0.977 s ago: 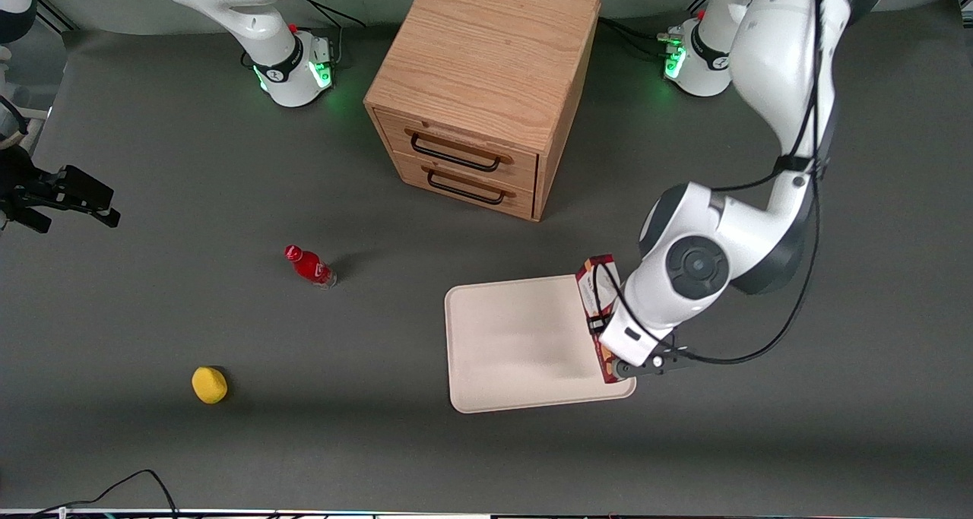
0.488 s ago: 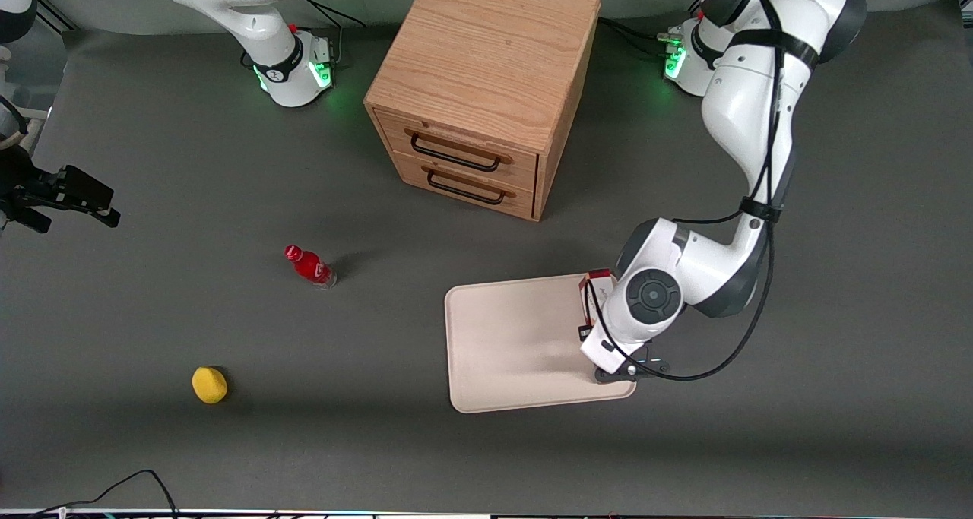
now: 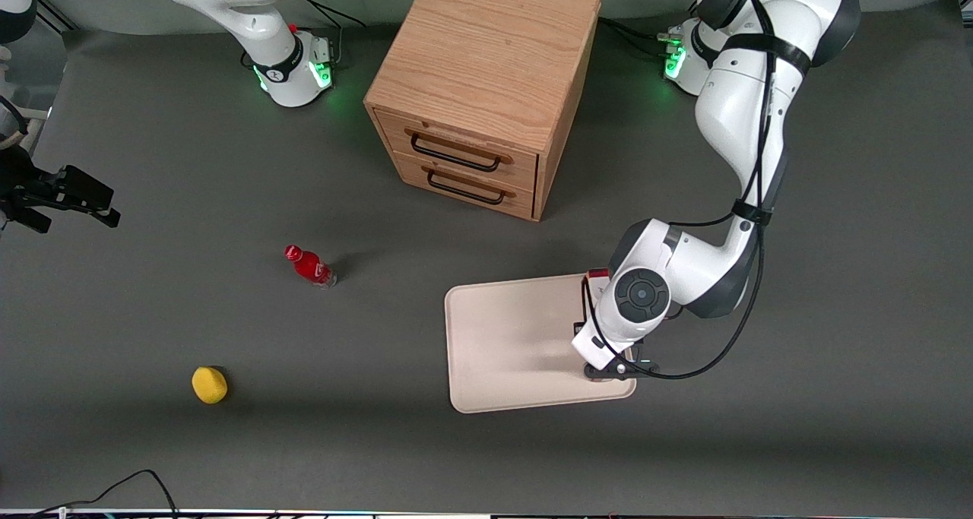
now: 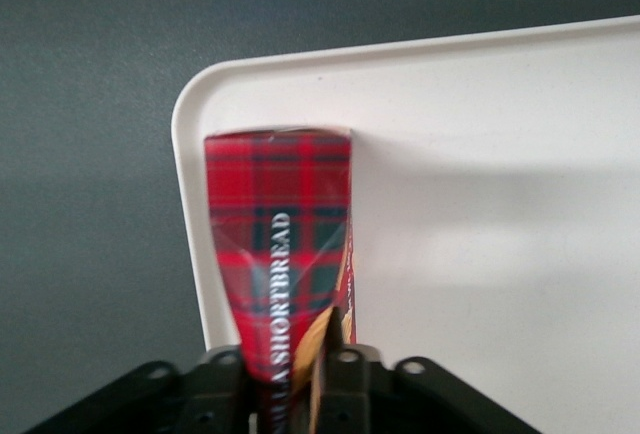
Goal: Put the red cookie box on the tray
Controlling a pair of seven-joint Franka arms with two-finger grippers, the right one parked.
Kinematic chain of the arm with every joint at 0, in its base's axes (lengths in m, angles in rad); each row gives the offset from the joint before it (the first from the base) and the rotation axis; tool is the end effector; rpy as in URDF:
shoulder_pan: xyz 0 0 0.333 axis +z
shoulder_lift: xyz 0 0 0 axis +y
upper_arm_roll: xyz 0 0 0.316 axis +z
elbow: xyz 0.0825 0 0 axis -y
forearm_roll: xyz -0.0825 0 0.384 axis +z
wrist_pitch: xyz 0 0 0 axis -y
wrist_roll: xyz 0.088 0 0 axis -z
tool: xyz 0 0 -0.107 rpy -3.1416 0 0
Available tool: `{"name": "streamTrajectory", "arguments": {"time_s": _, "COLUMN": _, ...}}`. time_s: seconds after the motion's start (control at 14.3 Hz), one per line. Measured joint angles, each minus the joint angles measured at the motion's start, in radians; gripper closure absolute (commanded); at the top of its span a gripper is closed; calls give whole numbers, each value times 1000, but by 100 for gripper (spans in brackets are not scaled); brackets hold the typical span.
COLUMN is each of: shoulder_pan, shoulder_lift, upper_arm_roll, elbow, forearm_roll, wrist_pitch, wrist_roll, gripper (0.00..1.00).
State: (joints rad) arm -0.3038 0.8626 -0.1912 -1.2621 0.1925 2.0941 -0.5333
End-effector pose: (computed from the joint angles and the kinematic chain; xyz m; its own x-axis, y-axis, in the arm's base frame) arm 0.6801 -0.3154 0.2416 1.0000 0.0051 -0.0029 0.0050 -0.9997 -0.0252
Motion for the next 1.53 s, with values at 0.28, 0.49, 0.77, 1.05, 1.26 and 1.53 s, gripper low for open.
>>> {"name": "streamTrajectory", "arguments": {"time_s": 0.28, "shoulder_pan": 3, "shoulder_lift": -7, "upper_arm_roll": 4, "elbow": 24, "forearm_roll": 4, "wrist_pitch": -22, "wrist_roll": 6, "gripper": 0}}
{"name": "streamTrajectory", "arguments": {"time_s": 0.49, "shoulder_pan": 19, "shoulder_lift": -74, "upper_arm_roll": 6, "elbow": 58, "forearm_roll": 5, "wrist_pitch": -149, "wrist_roll": 25, "gripper": 0}}
{"name": "streamTrajectory", "arguments": {"time_s": 0.77, "shoulder_pan": 145, "shoulder_lift": -304, "upper_arm_roll": 11, "elbow": 71, "forearm_roll": -64, "wrist_pitch": -408, "wrist_roll": 219, "gripper": 0}}
{"name": "streamTrajectory", "arguments": {"time_s": 1.05, "shoulder_pan": 294, "shoulder_lift": -464, "upper_arm_roll": 12, "elbow": 52, "forearm_roll": -85, "wrist_pitch": -583, "wrist_roll": 434, "gripper": 0}}
{"name": "streamTrajectory", "arguments": {"time_s": 1.26, "shoulder_pan": 371, "shoulder_lift": -566, "upper_arm_roll": 13, "elbow": -31, "forearm_roll": -96, "wrist_pitch": -606, "wrist_roll": 540, "gripper": 0}}
{"name": "streamTrajectory", "arguments": {"time_s": 1.53, "shoulder_pan": 432, "shoulder_lift": -749, "upper_arm_roll": 13, "elbow": -203, "forearm_roll": -140, "wrist_pitch": -606, "wrist_roll": 620, "gripper": 0}}
